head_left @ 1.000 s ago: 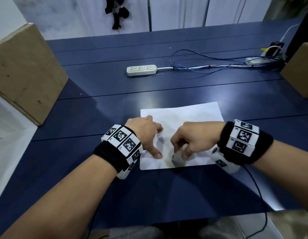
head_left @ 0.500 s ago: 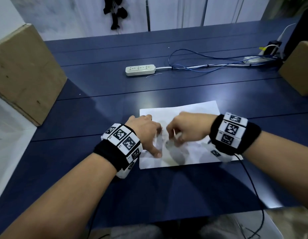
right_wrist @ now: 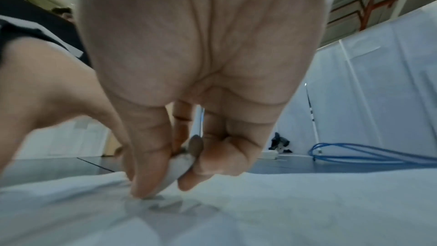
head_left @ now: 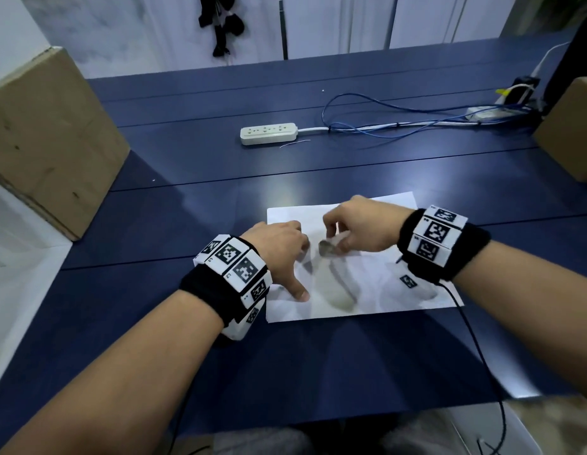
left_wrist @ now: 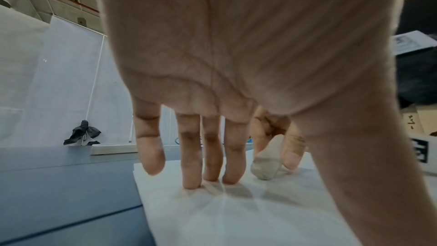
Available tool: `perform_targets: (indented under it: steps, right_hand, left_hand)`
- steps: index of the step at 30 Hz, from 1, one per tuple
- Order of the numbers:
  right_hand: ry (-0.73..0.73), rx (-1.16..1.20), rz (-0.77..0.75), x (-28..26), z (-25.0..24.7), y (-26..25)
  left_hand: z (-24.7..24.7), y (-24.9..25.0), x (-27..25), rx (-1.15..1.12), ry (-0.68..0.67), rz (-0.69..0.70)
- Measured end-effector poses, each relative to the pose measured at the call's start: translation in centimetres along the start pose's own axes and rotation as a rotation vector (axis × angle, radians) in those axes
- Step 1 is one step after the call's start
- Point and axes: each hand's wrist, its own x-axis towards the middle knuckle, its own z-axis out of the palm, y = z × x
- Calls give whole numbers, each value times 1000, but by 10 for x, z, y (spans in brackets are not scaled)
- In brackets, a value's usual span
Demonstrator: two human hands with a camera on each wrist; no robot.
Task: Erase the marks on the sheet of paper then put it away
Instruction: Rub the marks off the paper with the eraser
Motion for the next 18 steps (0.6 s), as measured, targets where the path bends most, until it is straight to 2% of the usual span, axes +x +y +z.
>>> perform_targets:
  steps: [2, 3, 7, 9, 12, 14, 16, 18]
  right_hand:
    - [43, -8, 23, -3, 1, 2]
    - [19, -1, -6, -10, 4, -1]
    - [-265, 64, -123, -36, 16, -19]
    - [-237, 56, -113, -30, 13, -17]
    - [-37, 10, 1, -11, 3, -3]
    - [45, -64, 48, -8, 1, 5]
    - [35, -71, -52, -18, 6, 3]
    - [-111, 9, -153, -34, 13, -3]
  left_hand:
    - [-1, 0, 0, 6, -4, -8]
    - [-1, 1, 0, 8, -8, -13]
    - [-2, 6, 1, 61, -6, -30]
    - [-4, 8, 2, 75, -9, -36]
    - [-5, 10, 1, 65, -13, -37]
    - [-4, 9, 0, 58, -15, -38]
    - [-3, 8, 0, 55, -12, -43]
    - [-2, 8, 1, 58, 0, -44]
